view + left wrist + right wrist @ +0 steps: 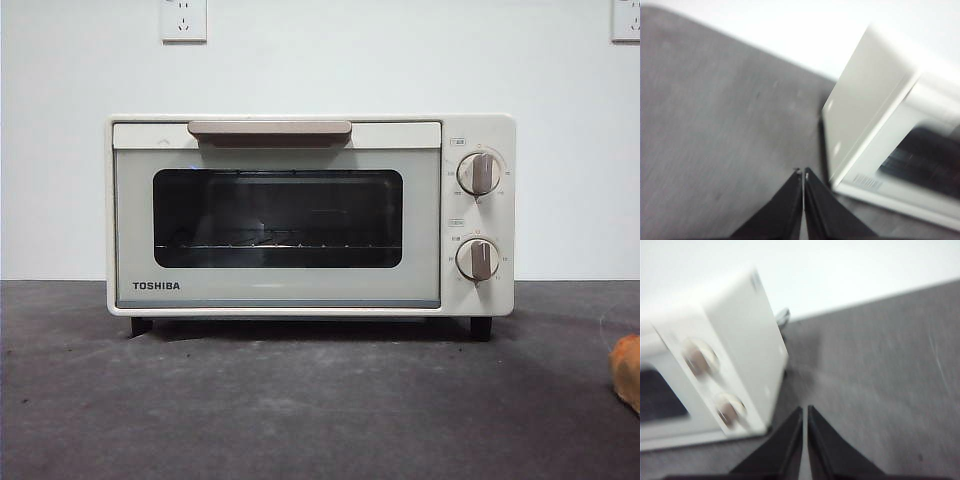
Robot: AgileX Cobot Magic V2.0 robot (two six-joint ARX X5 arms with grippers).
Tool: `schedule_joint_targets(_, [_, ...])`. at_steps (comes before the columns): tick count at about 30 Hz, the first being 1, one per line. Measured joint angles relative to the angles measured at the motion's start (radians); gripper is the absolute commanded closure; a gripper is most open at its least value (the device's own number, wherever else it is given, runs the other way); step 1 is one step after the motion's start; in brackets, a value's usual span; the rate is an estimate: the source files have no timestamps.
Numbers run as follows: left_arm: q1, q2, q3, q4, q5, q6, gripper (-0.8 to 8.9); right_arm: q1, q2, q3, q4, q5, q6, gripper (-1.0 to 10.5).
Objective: The left arm flap open the oven, the right arm pick bread and place it into oven, the left arm flap close the oven
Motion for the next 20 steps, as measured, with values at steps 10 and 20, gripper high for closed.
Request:
schedule_joint_targets(10, [-0.016,0.299,0.365,-0.112,0.113,-0.011,8.02,0.000,0.159,0.354,-0.269,-0.092,0.024,9.3])
schedule_joint_targets(20, [-0.153,0.541,0.646,-0.245,0.291,0.042,8.02,0.000,0.375,0.663,-0.520,-0.340,-0.077,9.3])
